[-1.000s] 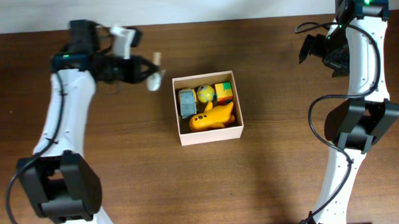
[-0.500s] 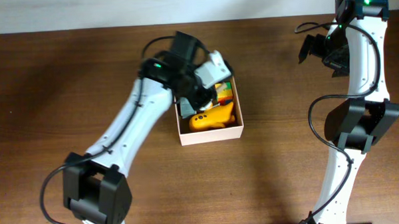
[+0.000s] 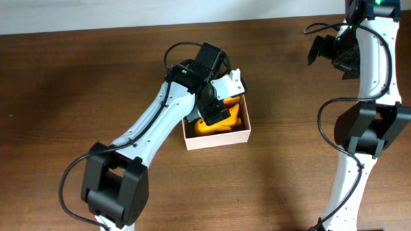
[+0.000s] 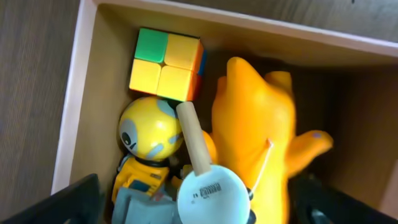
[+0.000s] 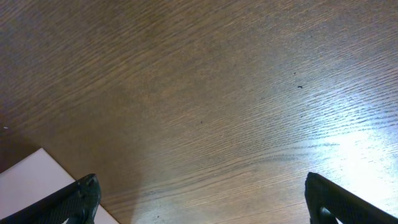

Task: Pack container
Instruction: 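Lower the white toy onto the duck in the box and release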

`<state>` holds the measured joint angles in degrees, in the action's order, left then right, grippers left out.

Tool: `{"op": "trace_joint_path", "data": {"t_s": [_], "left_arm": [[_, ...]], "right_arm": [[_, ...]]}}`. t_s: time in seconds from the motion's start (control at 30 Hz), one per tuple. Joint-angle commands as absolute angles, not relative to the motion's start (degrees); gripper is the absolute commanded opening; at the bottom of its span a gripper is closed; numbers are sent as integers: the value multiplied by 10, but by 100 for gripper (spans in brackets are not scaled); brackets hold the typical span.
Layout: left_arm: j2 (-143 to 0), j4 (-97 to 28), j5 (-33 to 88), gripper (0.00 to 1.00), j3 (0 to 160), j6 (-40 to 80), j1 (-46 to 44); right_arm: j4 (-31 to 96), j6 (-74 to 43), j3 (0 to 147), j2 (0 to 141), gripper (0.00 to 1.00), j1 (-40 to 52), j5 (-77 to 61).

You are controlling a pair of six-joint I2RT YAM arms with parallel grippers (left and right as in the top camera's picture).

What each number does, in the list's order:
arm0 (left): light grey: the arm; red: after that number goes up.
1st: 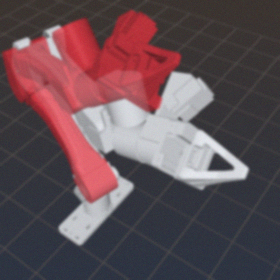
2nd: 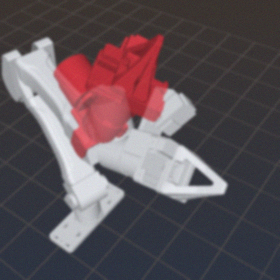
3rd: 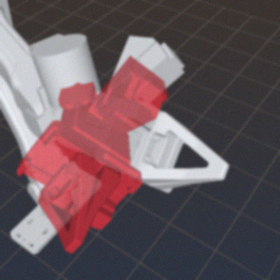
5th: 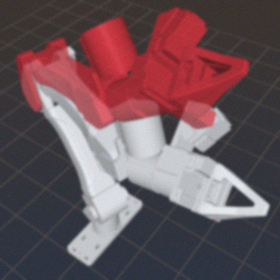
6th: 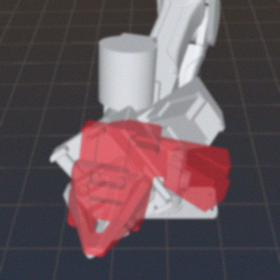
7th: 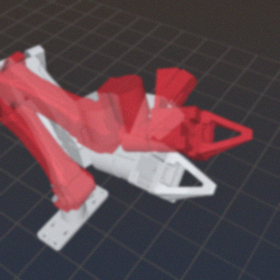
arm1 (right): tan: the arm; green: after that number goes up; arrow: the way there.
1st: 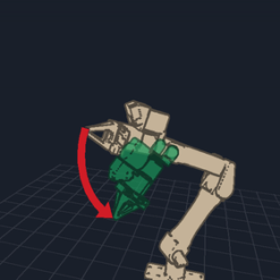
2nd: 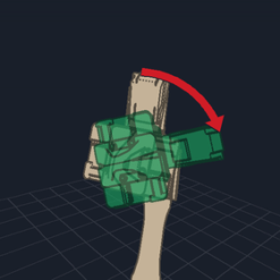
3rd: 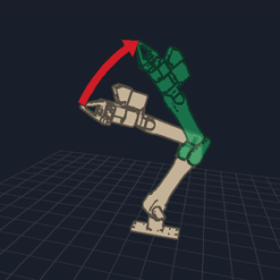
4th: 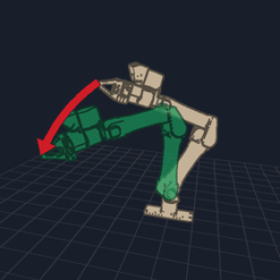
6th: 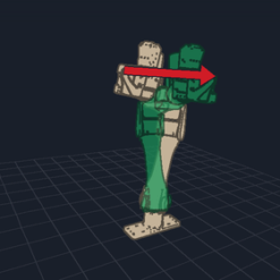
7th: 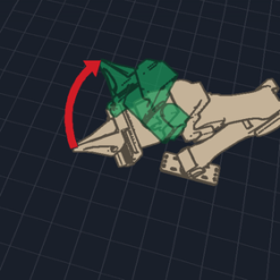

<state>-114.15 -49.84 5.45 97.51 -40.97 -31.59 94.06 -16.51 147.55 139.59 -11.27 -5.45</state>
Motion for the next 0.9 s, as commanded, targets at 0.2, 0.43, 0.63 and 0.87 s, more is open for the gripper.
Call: {"op": "trace_joint_path", "data": {"t_s": [0.2,0.43,0.63,0.87], "left_arm": [[-1144,-478,36,99,984,-401,-313],[-1122,-507,-114,99,1004,-228,-298],[-1046,-515,-125,99,1009,-134,-269],[-954,-553,-180,99,1009,-45,-176]], "right_arm": [[940,-170,1484,1395,99,-117,-58],[940,-170,1484,1395,99,-117,-58],[940,-170,1484,1395,99,-117,-58],[940,-170,1484,1395,99,-117,-58]]}}
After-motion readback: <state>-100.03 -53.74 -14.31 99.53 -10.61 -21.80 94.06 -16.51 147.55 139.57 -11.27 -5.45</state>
